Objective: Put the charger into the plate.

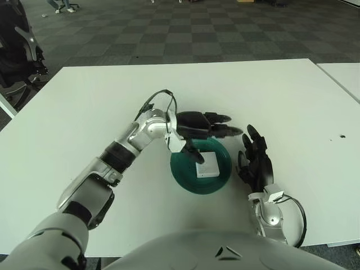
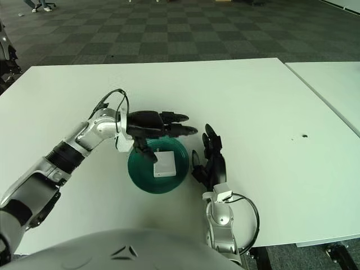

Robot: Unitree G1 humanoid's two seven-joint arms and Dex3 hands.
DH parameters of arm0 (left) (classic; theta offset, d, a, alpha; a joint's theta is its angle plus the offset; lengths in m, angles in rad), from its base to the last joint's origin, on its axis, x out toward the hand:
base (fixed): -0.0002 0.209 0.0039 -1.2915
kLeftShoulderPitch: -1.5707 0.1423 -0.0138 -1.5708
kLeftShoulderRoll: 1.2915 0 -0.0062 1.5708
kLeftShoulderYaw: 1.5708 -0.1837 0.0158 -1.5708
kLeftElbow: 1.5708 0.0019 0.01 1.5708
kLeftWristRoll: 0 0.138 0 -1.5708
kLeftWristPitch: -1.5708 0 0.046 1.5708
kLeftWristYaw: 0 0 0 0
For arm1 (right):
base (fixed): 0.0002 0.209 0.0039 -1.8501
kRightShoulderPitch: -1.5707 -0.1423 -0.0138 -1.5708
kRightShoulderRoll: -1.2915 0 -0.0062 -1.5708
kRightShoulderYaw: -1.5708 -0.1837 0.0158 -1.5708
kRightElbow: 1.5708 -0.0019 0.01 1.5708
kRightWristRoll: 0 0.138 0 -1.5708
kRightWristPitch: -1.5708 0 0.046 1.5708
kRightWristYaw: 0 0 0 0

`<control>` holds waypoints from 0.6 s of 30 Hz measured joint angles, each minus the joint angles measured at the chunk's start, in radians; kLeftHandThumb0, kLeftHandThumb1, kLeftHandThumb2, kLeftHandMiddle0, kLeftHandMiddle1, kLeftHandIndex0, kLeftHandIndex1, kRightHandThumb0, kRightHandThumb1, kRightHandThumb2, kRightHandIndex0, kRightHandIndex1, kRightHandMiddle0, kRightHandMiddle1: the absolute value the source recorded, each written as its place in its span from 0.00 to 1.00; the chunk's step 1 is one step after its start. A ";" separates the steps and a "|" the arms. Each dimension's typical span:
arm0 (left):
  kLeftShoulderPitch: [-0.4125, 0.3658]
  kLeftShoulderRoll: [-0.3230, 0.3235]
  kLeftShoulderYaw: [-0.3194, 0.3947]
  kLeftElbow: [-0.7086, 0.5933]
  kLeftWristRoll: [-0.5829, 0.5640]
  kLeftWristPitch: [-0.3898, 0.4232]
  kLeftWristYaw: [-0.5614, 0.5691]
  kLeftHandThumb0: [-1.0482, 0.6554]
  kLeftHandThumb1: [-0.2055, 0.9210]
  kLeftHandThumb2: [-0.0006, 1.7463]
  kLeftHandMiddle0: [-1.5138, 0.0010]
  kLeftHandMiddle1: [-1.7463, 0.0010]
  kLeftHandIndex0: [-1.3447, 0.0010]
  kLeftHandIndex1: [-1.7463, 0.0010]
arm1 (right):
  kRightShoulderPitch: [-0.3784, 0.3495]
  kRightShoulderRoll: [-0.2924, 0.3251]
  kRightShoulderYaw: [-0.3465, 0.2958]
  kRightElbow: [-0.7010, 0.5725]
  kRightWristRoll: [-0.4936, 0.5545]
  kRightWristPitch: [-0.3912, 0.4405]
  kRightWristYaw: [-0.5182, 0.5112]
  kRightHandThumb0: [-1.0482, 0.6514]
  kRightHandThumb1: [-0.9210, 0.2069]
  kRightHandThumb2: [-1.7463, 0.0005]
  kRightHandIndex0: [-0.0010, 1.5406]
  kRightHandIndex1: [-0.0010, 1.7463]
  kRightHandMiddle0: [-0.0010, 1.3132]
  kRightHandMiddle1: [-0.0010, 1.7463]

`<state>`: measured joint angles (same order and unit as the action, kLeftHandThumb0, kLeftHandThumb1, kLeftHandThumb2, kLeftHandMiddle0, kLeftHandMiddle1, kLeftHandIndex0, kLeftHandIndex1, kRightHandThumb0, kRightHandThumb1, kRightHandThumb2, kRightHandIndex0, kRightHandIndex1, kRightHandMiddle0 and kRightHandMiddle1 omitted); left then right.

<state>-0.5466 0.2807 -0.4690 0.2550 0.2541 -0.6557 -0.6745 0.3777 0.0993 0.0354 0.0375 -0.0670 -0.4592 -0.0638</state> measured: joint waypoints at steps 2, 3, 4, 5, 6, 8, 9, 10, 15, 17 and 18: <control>0.036 -0.037 0.030 -0.020 -0.078 0.056 0.019 0.00 1.00 0.40 0.98 0.99 0.99 1.00 | 0.000 0.002 0.000 -0.002 0.000 0.000 -0.001 0.25 0.01 0.69 0.13 0.16 0.00 0.32; 0.058 -0.056 0.044 -0.037 -0.115 0.082 0.032 0.00 1.00 0.40 0.98 0.99 0.99 1.00 | 0.000 0.003 0.001 -0.002 0.000 0.000 -0.001 0.25 0.02 0.69 0.12 0.18 0.00 0.32; 0.085 -0.079 0.058 -0.059 -0.157 0.112 0.049 0.00 1.00 0.42 0.97 0.99 0.99 0.99 | 0.000 0.004 0.001 -0.002 0.000 0.000 -0.002 0.26 0.02 0.68 0.10 0.23 0.00 0.32; 0.110 -0.098 0.071 -0.082 -0.197 0.133 0.067 0.00 1.00 0.43 0.96 0.99 0.98 0.99 | -0.001 0.006 0.001 -0.002 0.000 0.000 -0.002 0.26 0.02 0.67 0.09 0.26 0.00 0.33; 0.137 -0.118 0.082 -0.106 -0.231 0.154 0.087 0.00 1.00 0.44 0.95 0.98 0.98 0.99 | -0.001 0.007 0.001 -0.002 0.000 0.000 -0.003 0.26 0.03 0.67 0.08 0.28 0.00 0.33; 0.214 -0.172 0.110 -0.169 -0.313 0.197 0.142 0.00 1.00 0.46 0.95 0.98 0.97 0.98 | -0.002 0.009 0.000 0.000 0.000 0.002 -0.008 0.26 0.03 0.66 0.08 0.30 0.00 0.34; 0.249 -0.194 0.123 -0.198 -0.350 0.213 0.168 0.00 1.00 0.47 0.94 0.98 0.97 0.98 | -0.003 0.010 0.000 0.002 0.001 0.004 -0.010 0.26 0.03 0.66 0.08 0.30 0.00 0.34; 0.292 -0.223 0.138 -0.229 -0.389 0.234 0.201 0.00 1.00 0.48 0.94 0.98 0.96 0.98 | -0.004 0.010 -0.001 0.004 0.001 0.005 -0.014 0.27 0.03 0.66 0.08 0.31 0.00 0.34; 0.452 -0.314 0.217 -0.349 -0.557 0.321 0.312 0.00 1.00 0.52 0.95 1.00 1.00 0.87 | -0.008 0.011 -0.007 0.011 0.006 0.011 -0.016 0.27 0.05 0.65 0.08 0.33 0.00 0.36; 0.490 -0.331 0.250 -0.372 -0.613 0.352 0.339 0.00 1.00 0.53 0.95 1.00 1.00 0.85 | -0.008 0.011 -0.009 0.012 0.009 0.013 -0.016 0.27 0.05 0.65 0.07 0.33 0.00 0.36; 0.506 -0.338 0.269 -0.379 -0.645 0.371 0.353 0.00 1.00 0.53 0.96 1.00 1.00 0.84 | -0.009 0.011 -0.010 0.013 0.012 0.015 -0.015 0.26 0.05 0.65 0.07 0.33 0.00 0.36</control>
<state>-0.0405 -0.0578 -0.1997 -0.1243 -0.3914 -0.2850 -0.3213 0.3689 0.1103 0.0251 0.0510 -0.0553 -0.4445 -0.0790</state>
